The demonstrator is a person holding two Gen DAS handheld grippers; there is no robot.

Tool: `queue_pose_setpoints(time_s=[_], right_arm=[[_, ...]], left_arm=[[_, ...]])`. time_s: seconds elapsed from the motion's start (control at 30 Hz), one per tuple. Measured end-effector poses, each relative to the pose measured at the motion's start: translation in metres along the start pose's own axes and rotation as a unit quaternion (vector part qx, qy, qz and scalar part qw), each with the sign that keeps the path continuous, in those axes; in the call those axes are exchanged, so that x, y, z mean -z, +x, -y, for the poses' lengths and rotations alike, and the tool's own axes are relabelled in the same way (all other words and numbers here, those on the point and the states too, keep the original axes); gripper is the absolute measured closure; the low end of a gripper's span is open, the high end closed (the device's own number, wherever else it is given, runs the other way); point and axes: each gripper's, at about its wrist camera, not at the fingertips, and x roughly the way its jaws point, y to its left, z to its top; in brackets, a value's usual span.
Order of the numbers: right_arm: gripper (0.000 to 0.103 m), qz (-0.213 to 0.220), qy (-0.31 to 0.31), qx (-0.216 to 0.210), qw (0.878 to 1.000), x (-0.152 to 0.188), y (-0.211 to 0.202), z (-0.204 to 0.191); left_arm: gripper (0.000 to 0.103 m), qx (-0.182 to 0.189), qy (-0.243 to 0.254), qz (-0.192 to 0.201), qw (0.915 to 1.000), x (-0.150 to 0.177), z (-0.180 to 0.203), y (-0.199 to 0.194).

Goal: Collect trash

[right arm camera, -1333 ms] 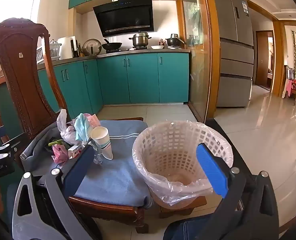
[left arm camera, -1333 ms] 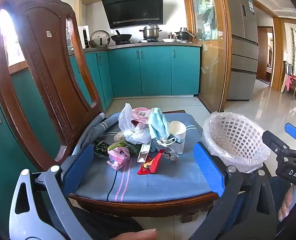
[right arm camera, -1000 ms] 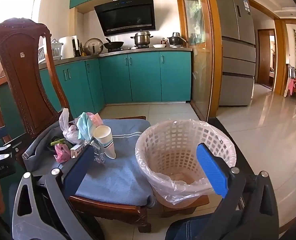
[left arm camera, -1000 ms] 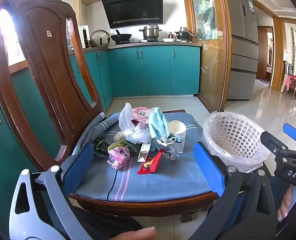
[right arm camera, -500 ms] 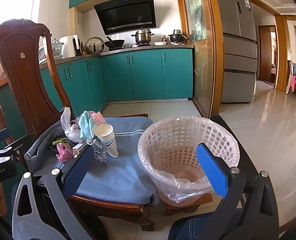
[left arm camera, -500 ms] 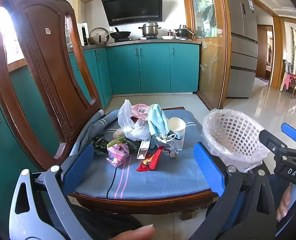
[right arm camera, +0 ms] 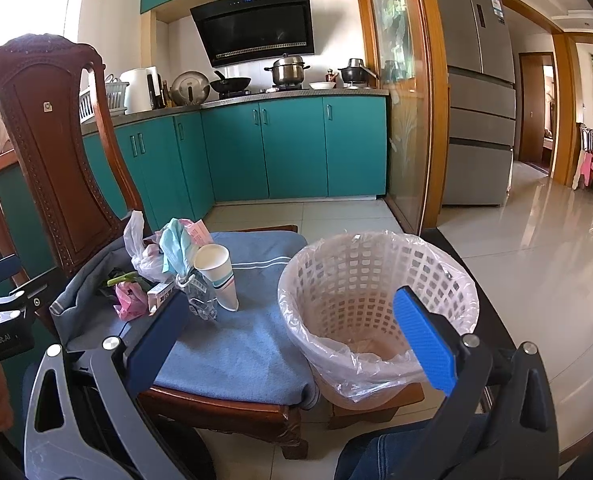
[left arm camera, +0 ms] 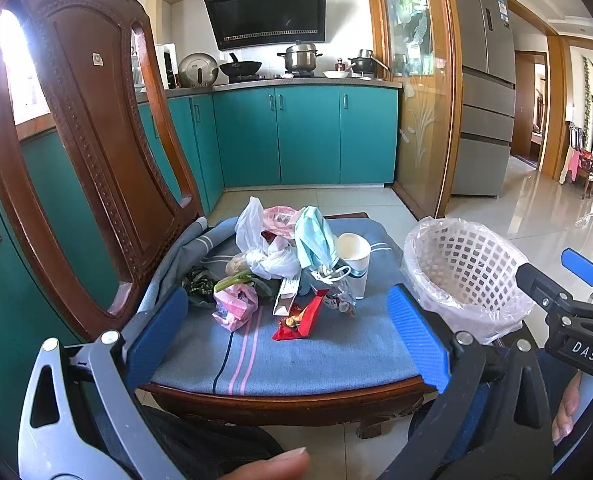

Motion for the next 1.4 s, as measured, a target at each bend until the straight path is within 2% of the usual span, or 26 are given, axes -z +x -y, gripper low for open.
queue_pose_setpoints(time_s=[1.4], right_arm=[[0.003,-0.005,-0.001,-0.001,1.0,0.0043,-0.0032,-0.0044]], left_arm=[[0.003,0.004,0.004,-0.009,0.9999,0.0064,0.0011,0.0021]])
